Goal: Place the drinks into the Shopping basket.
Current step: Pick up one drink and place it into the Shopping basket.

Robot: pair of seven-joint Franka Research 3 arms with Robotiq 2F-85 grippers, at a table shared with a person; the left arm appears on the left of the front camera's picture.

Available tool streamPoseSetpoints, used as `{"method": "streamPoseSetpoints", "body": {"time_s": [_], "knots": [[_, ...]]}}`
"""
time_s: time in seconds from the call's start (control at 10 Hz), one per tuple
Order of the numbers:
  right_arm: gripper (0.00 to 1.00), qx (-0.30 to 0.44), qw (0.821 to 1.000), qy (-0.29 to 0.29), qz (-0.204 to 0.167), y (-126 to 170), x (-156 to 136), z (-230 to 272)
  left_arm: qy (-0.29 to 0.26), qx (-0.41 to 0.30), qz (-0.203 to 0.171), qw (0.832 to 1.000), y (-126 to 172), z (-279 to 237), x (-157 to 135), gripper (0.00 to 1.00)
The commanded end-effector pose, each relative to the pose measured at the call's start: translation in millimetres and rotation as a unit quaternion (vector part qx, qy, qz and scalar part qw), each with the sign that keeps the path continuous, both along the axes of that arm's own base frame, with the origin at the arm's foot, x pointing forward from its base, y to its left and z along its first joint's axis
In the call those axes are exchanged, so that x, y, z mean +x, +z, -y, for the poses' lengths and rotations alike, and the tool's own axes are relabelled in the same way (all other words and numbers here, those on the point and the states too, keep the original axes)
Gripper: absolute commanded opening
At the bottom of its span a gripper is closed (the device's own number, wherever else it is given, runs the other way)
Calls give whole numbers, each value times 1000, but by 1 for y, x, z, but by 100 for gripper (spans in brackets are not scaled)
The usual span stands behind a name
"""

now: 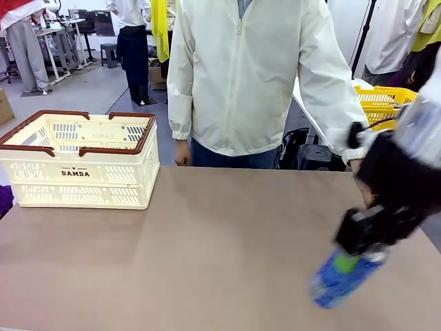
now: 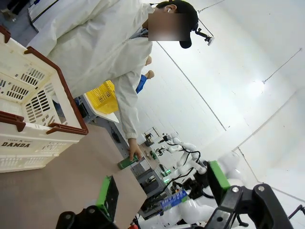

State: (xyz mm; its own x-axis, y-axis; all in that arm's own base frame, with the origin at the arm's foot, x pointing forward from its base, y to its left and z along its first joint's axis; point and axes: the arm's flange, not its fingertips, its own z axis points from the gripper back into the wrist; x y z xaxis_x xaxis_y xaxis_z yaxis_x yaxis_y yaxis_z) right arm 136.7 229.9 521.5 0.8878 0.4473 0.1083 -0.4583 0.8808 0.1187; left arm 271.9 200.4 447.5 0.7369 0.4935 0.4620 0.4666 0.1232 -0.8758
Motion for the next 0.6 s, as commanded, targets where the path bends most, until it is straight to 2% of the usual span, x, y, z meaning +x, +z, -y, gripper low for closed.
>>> {"method": "streamPoseSetpoints", "body": {"time_s": [0.0,0.2,0.3,0.5], "knots": [[0,1,997,50,60,-33,36,-109,1,-13,-1,1000,5,0,-1,100],[0,22,992,98,78,-33,41,-171,1,-13,-1,1000,5,0,-1,100],[0,7,991,109,72,-36,44,-174,1,-13,-1,1000,5,0,-1,100],[0,17,996,83,13,-39,61,-141,1,-13,-1,1000,5,0,-1,100]]}}
